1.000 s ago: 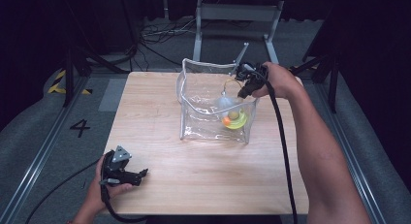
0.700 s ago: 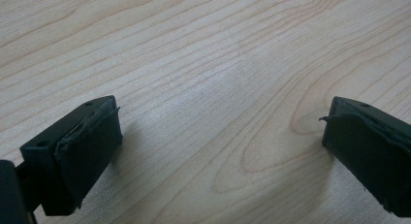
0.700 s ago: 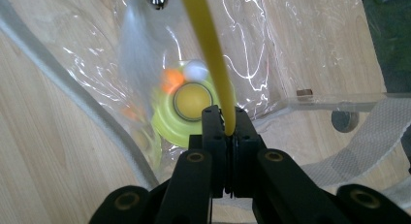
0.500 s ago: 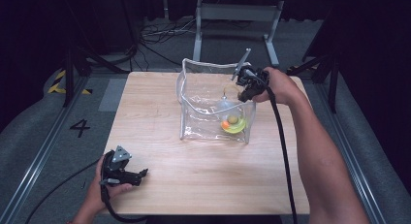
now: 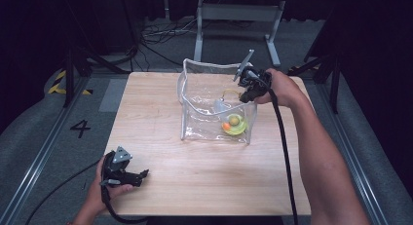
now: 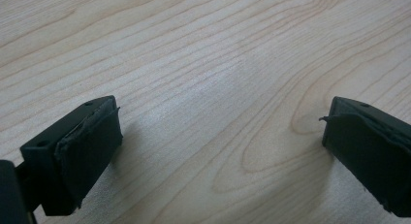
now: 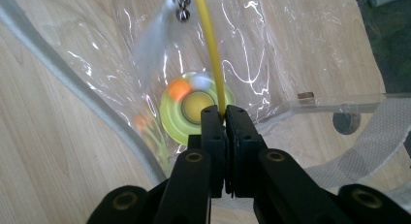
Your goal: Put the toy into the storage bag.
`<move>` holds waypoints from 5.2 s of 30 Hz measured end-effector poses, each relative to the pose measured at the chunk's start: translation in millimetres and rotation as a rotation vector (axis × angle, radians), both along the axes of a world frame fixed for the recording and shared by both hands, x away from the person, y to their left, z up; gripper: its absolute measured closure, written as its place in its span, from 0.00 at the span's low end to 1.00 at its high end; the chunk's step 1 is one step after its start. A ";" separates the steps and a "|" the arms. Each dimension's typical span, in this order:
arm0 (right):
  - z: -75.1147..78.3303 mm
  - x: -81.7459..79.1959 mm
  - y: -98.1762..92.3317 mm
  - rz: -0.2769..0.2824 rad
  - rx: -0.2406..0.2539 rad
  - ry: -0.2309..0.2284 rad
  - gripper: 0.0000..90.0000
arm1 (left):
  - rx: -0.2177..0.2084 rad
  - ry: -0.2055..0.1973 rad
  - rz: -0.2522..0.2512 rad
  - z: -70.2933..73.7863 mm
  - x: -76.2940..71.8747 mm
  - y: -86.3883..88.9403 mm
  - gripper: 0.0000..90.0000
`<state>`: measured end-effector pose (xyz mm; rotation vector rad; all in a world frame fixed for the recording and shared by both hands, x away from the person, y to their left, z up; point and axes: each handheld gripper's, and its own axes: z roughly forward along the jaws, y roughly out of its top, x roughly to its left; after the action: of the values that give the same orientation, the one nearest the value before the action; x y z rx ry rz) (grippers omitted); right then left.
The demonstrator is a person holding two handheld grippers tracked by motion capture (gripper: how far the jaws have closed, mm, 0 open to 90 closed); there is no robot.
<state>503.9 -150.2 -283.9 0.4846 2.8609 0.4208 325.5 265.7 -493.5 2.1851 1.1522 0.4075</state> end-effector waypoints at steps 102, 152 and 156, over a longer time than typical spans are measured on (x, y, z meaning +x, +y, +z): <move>-123.5 -131.2 -163.4 -0.308 0.203 -0.258 0.25 | 0.000 0.000 0.000 0.0 0.0 0.0 0.01; -213.5 -186.8 -252.5 -0.554 0.505 -0.179 0.21 | 0.001 0.001 0.021 0.1 -1.1 -1.2 0.01; -213.5 -186.7 -252.5 -0.553 0.505 -0.180 0.21 | 0.000 0.002 0.027 0.1 -1.5 -1.5 0.01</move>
<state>317.2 -402.7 -497.4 1.2078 2.2905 1.0094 324.0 264.3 -493.4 2.1728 1.1838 0.4169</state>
